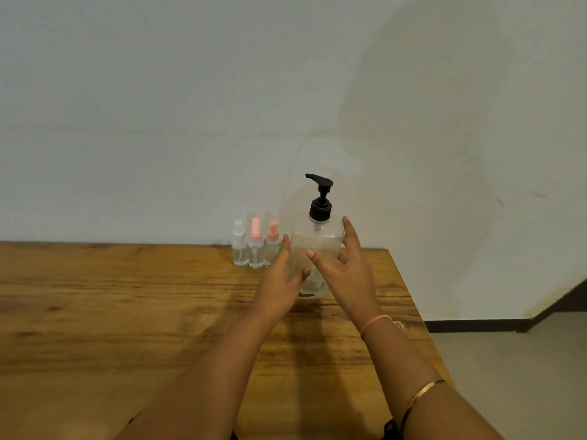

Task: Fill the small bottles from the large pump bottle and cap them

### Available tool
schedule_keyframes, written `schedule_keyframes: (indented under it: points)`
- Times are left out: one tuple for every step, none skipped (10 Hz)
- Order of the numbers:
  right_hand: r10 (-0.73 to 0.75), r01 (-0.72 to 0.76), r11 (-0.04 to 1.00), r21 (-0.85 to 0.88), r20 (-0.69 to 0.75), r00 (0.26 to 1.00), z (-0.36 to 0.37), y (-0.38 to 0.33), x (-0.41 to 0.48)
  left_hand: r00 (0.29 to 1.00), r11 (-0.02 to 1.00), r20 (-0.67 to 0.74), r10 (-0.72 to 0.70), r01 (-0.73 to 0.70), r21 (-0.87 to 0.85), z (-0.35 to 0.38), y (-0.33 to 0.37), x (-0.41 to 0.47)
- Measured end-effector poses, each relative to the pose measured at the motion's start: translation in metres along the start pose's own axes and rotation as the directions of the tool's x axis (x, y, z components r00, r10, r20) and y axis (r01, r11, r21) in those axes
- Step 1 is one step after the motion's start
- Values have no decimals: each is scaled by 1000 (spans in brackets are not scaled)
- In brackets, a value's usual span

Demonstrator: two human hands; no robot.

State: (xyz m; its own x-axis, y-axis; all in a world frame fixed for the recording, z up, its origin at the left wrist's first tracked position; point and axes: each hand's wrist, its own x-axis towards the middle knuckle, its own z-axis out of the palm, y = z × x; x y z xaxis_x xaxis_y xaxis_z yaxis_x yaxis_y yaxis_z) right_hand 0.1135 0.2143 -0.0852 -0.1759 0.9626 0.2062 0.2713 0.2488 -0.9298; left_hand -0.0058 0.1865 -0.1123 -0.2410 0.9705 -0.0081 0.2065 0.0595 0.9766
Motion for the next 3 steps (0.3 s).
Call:
schedule_keyframes:
  points:
    - [-4, 4, 1000, 7, -6, 1000, -1, 1, 0, 1000, 1000, 0, -10, 10, 8, 0, 0, -1]
    - [-5, 5, 1000, -13, 4, 1000, -4, -1, -1, 1000, 1000, -3, -16, 16, 10, -1, -3, -1]
    - [5, -6, 1000, -26, -14, 1000, -5, -3, -7, 1000, 1000, -26, 11, -11, 7, -3, 2, -8]
